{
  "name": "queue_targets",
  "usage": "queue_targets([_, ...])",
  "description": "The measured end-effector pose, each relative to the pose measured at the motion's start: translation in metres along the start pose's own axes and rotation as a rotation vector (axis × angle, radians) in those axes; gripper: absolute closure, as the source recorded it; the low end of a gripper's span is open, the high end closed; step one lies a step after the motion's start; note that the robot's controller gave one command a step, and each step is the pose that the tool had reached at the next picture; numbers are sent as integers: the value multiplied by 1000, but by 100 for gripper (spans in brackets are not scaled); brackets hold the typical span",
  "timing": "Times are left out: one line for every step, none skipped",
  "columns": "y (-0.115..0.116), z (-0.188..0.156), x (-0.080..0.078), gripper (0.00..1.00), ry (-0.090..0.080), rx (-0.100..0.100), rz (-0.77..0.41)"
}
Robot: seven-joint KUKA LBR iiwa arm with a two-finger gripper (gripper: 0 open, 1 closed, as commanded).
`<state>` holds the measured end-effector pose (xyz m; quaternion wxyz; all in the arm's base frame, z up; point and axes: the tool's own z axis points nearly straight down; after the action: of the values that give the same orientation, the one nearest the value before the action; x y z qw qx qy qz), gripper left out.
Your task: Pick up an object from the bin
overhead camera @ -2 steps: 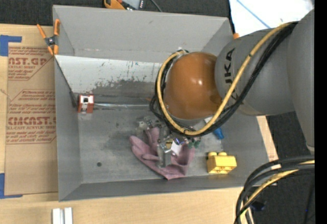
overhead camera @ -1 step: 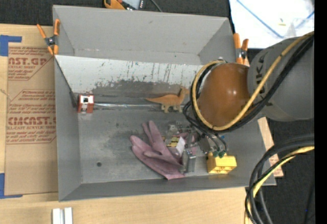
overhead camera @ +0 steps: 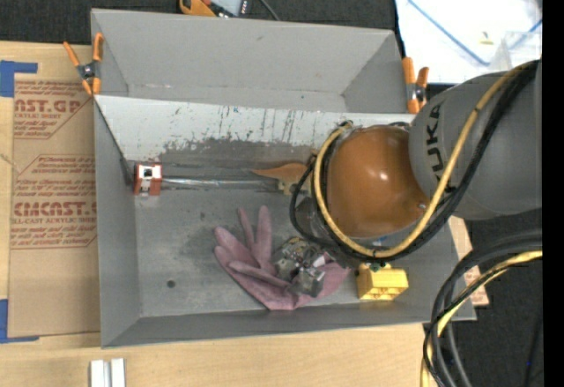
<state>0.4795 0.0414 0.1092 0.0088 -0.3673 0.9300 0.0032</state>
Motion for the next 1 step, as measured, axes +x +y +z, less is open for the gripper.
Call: queue_targets([0,-1,0,100,0,0,0])
